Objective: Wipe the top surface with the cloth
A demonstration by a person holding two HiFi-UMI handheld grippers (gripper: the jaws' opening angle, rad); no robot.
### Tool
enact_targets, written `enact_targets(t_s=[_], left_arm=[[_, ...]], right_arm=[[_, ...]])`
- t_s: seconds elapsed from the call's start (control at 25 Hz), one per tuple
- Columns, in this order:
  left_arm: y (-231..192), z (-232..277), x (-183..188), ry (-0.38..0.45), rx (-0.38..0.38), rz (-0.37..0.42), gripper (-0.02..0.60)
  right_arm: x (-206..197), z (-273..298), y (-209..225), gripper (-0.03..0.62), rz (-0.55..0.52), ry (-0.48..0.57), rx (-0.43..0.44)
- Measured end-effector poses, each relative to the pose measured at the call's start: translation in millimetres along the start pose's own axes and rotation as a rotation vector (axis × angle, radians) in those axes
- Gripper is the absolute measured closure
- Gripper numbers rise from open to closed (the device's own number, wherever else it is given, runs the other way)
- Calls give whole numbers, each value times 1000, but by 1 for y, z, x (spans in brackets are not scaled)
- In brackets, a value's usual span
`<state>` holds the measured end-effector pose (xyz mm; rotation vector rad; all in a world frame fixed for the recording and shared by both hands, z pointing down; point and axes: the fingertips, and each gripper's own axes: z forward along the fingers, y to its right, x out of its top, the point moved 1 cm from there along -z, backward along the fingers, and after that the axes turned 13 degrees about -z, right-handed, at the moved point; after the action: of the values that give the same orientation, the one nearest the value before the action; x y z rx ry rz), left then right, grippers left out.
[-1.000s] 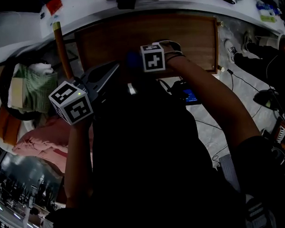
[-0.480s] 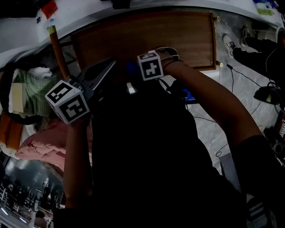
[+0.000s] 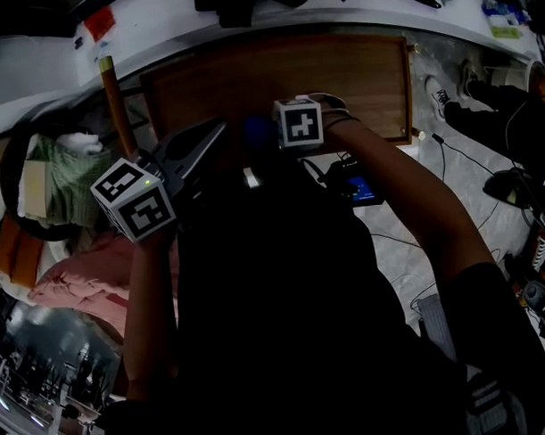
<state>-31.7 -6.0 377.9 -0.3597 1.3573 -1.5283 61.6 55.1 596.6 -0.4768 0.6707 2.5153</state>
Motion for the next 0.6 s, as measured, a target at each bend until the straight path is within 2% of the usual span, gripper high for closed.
enact_targets(t_s=[0.12,0.24,0.36,0.6], left_arm=[[-2,-3,4,11,8,2,571],[-3,-5,4,11,16,2,571],[-2,-4,1,9,18,3,571],[0,-3,-4,3,13,0,571]], right_arm=[[-9,-53,71,531,-4,12,-256],[-30,-97,129,531,-45,-97,-424],[-47,-107,156,531,-48,-147,-462],[-50,-104,155,533,-57,-148,-457]])
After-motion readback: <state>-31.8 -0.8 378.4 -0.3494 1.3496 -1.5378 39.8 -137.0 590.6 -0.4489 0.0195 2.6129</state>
